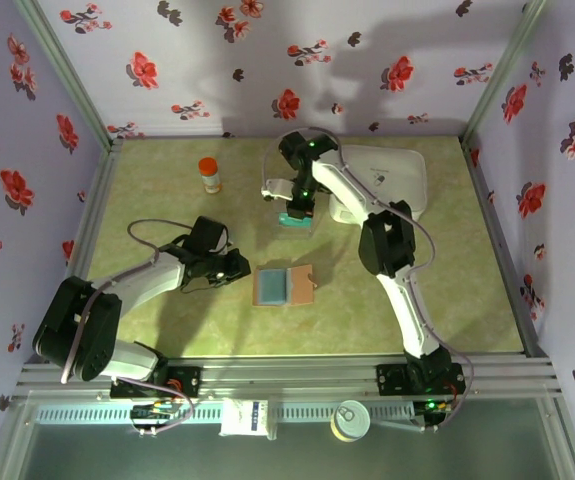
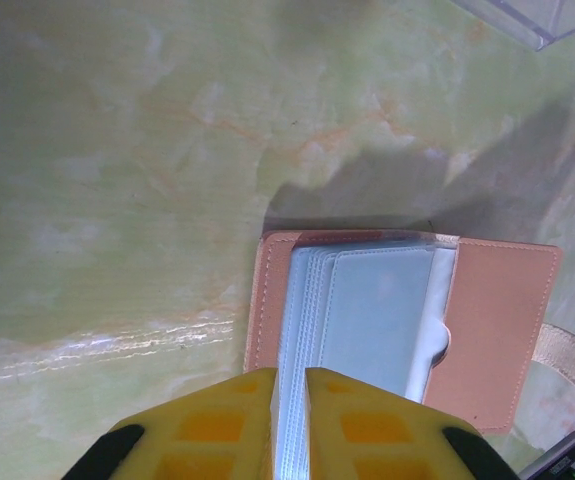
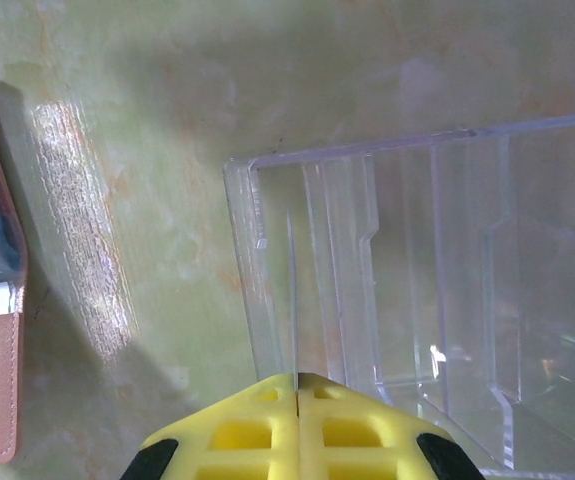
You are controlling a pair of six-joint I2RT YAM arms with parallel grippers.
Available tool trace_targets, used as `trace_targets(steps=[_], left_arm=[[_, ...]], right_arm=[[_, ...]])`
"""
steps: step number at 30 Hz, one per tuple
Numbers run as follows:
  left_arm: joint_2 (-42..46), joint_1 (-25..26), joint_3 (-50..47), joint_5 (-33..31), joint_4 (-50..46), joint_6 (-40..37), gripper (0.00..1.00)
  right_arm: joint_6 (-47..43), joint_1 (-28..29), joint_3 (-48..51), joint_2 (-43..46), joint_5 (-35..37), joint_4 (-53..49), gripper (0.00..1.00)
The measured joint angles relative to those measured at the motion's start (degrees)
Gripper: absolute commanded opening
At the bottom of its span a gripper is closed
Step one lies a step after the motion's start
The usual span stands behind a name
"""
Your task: Take the credit cards out of the card holder
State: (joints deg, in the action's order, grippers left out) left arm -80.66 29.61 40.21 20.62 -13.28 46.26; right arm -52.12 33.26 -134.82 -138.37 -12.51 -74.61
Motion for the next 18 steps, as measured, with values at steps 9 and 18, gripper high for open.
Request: trace_targets(steps=[9, 18], left_arm=[[-0.1, 0.0, -0.2, 0.0, 0.0, 0.0, 0.14], [-0.3, 0.0, -0.2, 0.2, 0.0, 0.0, 0.14]], right_arm=[[0.0, 0.0, -0.1, -2.5, -1.5, -0.5, 0.00], [0.0, 0.0, -0.1, -2.8, -2.2, -0.7, 0.00]])
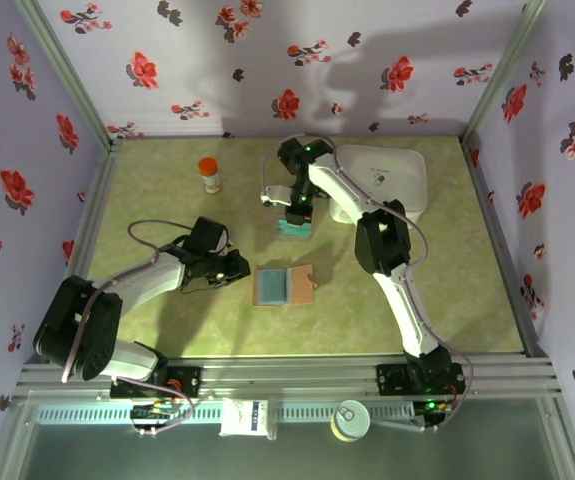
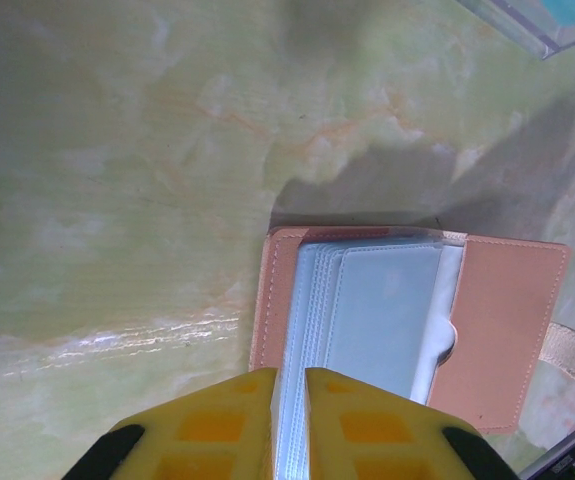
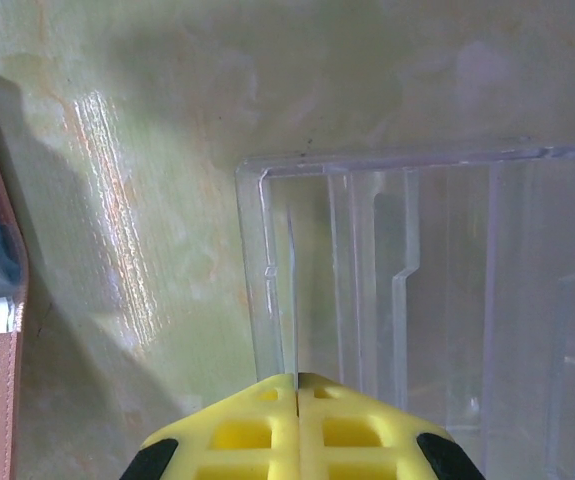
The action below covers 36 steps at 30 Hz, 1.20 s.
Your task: Take the credit cards out of the card holder
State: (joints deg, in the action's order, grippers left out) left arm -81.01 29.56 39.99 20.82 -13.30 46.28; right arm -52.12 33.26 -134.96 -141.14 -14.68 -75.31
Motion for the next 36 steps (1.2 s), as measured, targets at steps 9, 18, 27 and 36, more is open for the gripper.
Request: trace_targets(steps=[9, 18, 27, 36], left_arm=[[-0.8, 0.0, 0.0, 0.2, 0.0, 0.0, 0.14], [-1.3, 0.0, 0.0, 0.2, 0.0, 0.0, 0.14], [-1.3, 0.0, 0.0, 0.2, 0.0, 0.0, 0.14], [-1.5, 0.0, 0.9, 0.2, -0.2, 0.0, 0.14]], right_arm=[[-0.7, -0.4, -0.4, -0.4, -1.3, -1.7, 0.00], [-1.6, -0.4, -1.1, -0.8, -2.0, -2.4, 0.17], [-1.2, -0.8, -2.3, -1.4, -3.1, -2.8, 0.21], [1.5, -2.6, -2.4, 0.0, -0.5, 1.0, 0.10]])
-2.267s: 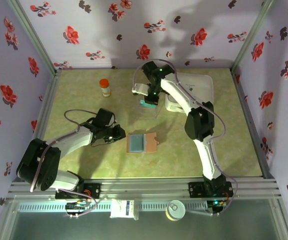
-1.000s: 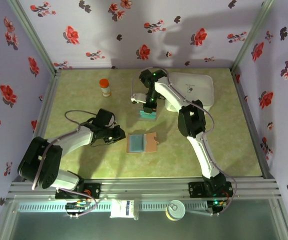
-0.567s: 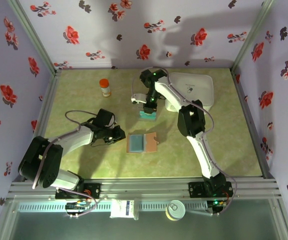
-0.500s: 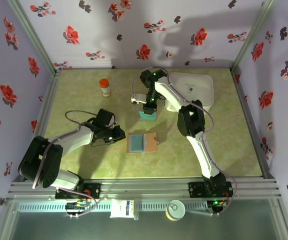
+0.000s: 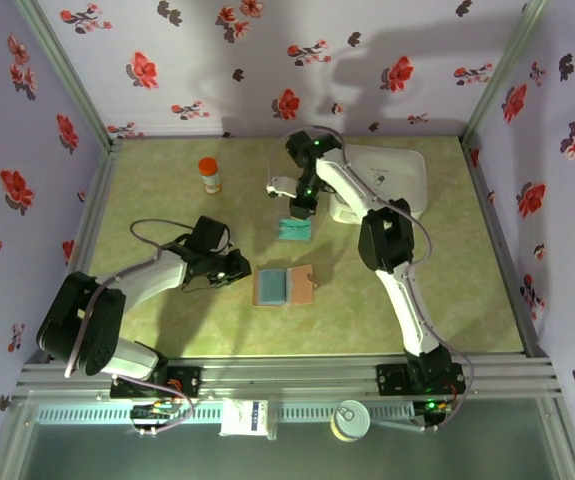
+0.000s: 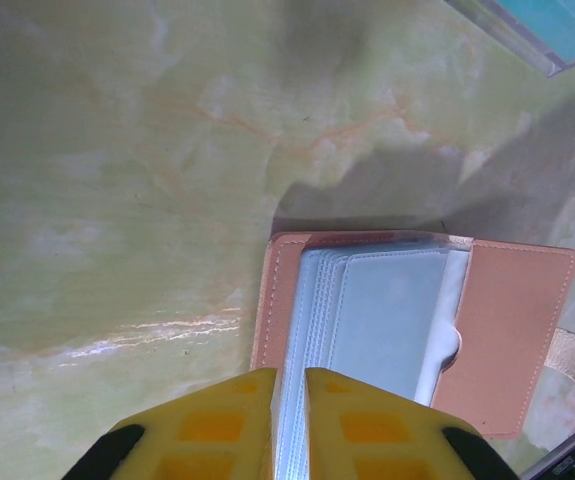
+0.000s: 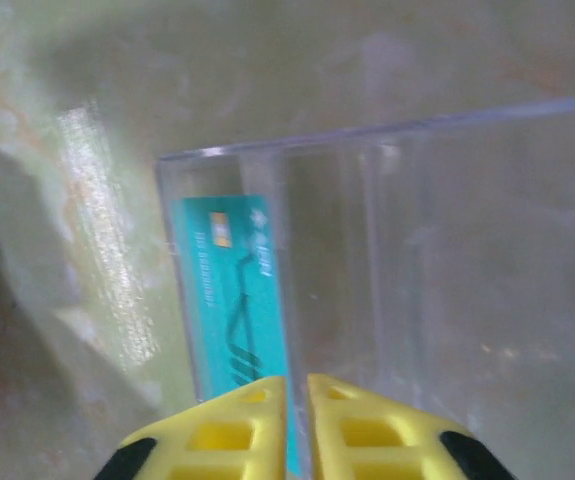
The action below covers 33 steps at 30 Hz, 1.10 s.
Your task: Take the credit cards out of the card holder
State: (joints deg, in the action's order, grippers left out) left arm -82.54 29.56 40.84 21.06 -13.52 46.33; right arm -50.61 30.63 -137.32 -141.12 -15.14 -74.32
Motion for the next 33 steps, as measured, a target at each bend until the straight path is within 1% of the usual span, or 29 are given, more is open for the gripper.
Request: trace_targets(steps=[4, 5, 11, 14, 16, 19, 21, 27, 30, 33], left_arm=[[-0.2, 0.0, 0.0, 0.0, 0.0, 0.0, 0.14], [-0.2, 0.0, 0.0, 0.0, 0.0, 0.0, 0.14], [-0.2, 0.0, 0.0, 0.1, 0.0, 0.0, 0.14], [-0.4, 0.1, 0.2, 0.2, 0.0, 0.0, 0.14], [-0.9, 0.4, 0.5, 0.2, 0.0, 0.0, 0.14], [-1.7, 1.1, 1.0, 0.6, 0.3, 0.0, 0.13], [-2.4, 1.7, 1.0, 0.7, 0.7, 0.0, 0.13], [-4.5, 3.6, 1.1, 1.5, 1.2, 0.0, 0.10], [-5.6, 4.0, 1.2, 1.7, 1.5, 0.0, 0.08], [-7.0, 4.4, 1.5, 1.7, 1.6, 0.0, 0.07]], right_arm=[[1.5, -0.3, 1.7, 2.1, 0.9, 3.0, 0.01], [1.9, -0.3, 2.5, 2.6, 1.0, 3.8, 0.00], [4.0, -0.2, 6.1, 3.4, 1.0, 7.0, 0.00], [6.7, 0.1, 7.2, 3.9, 0.6, 8.5, 0.00], [9.9, 0.2, 10.0, 5.6, 0.2, 10.7, 0.00], [17.5, 0.7, 18.3, 11.3, 0.1, 16.3, 0.06], [23.9, 1.4, 25.3, 16.8, 0.2, 21.2, 0.10], [46.6, 5.6, 44.2, 33.4, 1.6, 35.1, 0.11], [58.0, 8.3, 51.9, 39.1, 2.8, 40.5, 0.11], [68.3, 11.2, 58.9, 42.7, 3.6, 43.7, 0.11]])
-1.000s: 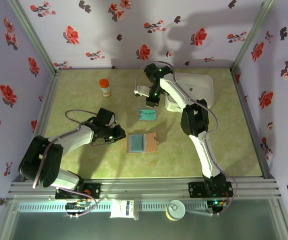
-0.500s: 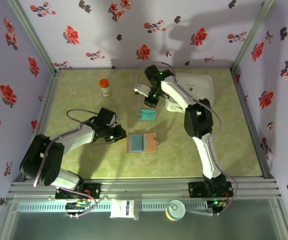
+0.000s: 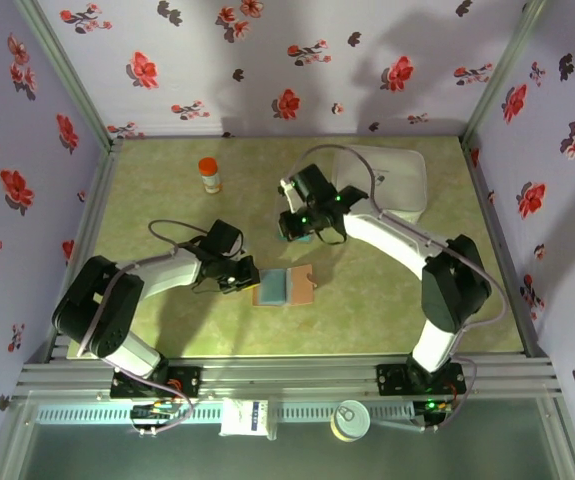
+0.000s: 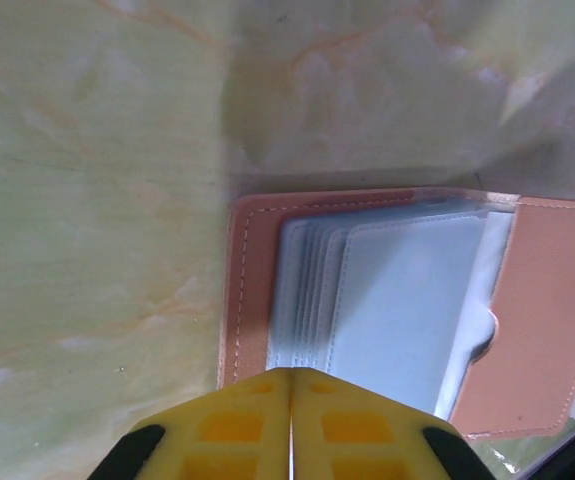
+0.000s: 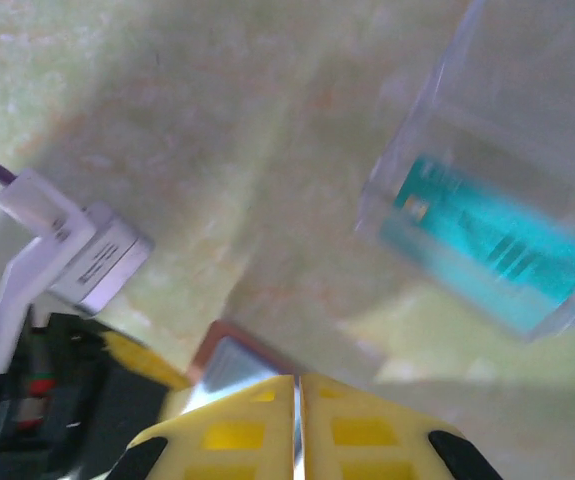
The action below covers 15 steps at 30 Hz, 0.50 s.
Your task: Take the credit cards out of the card holder
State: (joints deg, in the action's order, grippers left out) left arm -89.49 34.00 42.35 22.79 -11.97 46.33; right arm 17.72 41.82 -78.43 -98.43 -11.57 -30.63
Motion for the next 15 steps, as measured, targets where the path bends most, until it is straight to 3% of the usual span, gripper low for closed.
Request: trace_targets(steps=[6, 15], left_arm=[[-0.9, 0.2, 0.3, -0.1, -0.2, 0.0, 0.05], [0.0, 0.3, 0.3, -0.9, -0.8, 0.0, 0.05]], right_arm=[[17.0, 5.0, 8.7, 1.7, -0.5, 3.0, 0.21], [27.6, 9.4, 14.6, 1.8, -2.3, 7.9, 0.30]])
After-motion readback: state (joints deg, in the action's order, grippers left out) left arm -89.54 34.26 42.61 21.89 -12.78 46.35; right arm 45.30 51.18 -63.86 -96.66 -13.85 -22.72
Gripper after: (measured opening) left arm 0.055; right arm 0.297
